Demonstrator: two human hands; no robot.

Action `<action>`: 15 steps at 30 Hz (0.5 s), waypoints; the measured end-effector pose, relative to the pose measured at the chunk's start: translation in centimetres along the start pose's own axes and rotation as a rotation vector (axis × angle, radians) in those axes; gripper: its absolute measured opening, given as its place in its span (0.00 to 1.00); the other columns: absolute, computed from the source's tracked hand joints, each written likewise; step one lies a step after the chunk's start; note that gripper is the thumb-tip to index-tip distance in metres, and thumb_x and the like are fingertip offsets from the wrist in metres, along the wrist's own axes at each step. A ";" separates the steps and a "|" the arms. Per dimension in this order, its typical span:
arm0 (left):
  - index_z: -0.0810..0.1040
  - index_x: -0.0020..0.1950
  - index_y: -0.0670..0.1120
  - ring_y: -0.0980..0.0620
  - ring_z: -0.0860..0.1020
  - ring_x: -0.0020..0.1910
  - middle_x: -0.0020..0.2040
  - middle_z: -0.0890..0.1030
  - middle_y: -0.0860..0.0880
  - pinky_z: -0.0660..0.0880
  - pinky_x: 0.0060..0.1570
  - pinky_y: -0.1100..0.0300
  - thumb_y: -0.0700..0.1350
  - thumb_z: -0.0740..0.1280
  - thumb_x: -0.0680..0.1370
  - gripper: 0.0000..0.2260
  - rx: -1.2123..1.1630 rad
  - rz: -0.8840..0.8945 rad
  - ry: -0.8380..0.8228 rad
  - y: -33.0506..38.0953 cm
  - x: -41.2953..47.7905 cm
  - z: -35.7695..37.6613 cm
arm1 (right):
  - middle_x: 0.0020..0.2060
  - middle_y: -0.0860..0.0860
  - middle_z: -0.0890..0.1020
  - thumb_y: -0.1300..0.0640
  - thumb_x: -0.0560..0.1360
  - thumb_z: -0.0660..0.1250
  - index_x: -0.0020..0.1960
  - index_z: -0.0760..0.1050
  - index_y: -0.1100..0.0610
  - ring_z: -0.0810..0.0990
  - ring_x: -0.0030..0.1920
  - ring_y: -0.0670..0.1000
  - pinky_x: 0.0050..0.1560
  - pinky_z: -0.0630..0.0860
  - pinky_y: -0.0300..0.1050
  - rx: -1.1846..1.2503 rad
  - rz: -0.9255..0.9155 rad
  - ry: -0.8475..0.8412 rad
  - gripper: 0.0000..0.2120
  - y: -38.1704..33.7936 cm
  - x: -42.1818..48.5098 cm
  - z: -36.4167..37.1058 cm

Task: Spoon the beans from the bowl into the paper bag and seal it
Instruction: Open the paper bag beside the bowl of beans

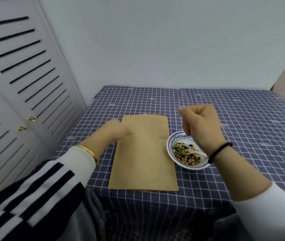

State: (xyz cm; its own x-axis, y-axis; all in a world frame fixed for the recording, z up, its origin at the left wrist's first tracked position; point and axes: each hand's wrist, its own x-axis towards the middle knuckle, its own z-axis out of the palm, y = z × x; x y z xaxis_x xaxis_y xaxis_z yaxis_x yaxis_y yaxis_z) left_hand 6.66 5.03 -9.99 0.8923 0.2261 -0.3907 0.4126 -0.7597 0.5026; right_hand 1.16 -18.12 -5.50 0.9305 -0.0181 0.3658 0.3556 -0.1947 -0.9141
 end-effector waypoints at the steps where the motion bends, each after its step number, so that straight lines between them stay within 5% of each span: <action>1: 0.67 0.70 0.40 0.48 0.75 0.40 0.48 0.76 0.47 0.74 0.36 0.56 0.51 0.70 0.75 0.28 0.004 0.009 0.029 0.2 -0.1 0.4 | 0.19 0.56 0.66 0.61 0.75 0.63 0.25 0.62 0.73 0.62 0.18 0.47 0.35 0.76 0.43 -0.010 0.000 -0.006 0.24 0.0 -0.1 0.2; 4: 0.71 0.64 0.39 0.50 0.73 0.37 0.46 0.74 0.48 0.72 0.32 0.57 0.46 0.67 0.77 0.18 -0.011 0.008 0.118 0.4 0.0 1.6 | 0.18 0.55 0.69 0.60 0.75 0.63 0.25 0.64 0.73 0.63 0.17 0.45 0.39 0.77 0.38 -0.019 0.008 -0.008 0.24 0.1 -0.4 0.4; 7: 0.78 0.52 0.39 0.48 0.76 0.37 0.46 0.80 0.43 0.78 0.40 0.52 0.41 0.63 0.79 0.08 -0.096 0.094 0.235 0.3 0.8 1.7 | 0.19 0.63 0.71 0.59 0.75 0.63 0.26 0.68 0.72 0.68 0.21 0.51 0.42 0.76 0.33 -0.019 0.026 0.011 0.23 0.3 -0.4 0.6; 11: 0.71 0.35 0.47 0.53 0.72 0.32 0.37 0.77 0.49 0.67 0.29 0.57 0.41 0.60 0.80 0.13 -0.106 0.269 0.433 0.4 0.9 1.1 | 0.29 0.69 0.79 0.57 0.74 0.64 0.29 0.77 0.65 0.75 0.29 0.65 0.40 0.80 0.52 -0.073 0.049 0.064 0.18 0.8 -0.1 0.5; 13: 0.66 0.33 0.49 0.54 0.67 0.30 0.34 0.72 0.51 0.60 0.29 0.58 0.39 0.58 0.79 0.15 -0.114 0.346 0.485 0.5 0.5 0.6 | 0.35 0.70 0.81 0.55 0.73 0.65 0.32 0.80 0.61 0.78 0.38 0.66 0.39 0.79 0.47 -0.117 0.068 0.096 0.14 1.0 0.0 0.5; 15: 0.63 0.33 0.49 0.53 0.63 0.31 0.33 0.69 0.51 0.57 0.29 0.56 0.36 0.56 0.77 0.14 -0.121 0.396 0.520 0.6 -0.2 -0.1 | 0.38 0.64 0.83 0.55 0.73 0.66 0.37 0.82 0.56 0.79 0.41 0.57 0.37 0.78 0.39 -0.133 0.103 0.119 0.10 1.2 0.2 0.5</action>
State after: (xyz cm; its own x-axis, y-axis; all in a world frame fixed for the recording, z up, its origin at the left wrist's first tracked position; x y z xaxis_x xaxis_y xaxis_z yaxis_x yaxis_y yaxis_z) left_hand 6.75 4.52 -9.54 0.9404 0.2316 0.2490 0.0258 -0.7788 0.6268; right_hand 1.81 -17.83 -6.59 0.9418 -0.1584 0.2965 0.2369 -0.3134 -0.9196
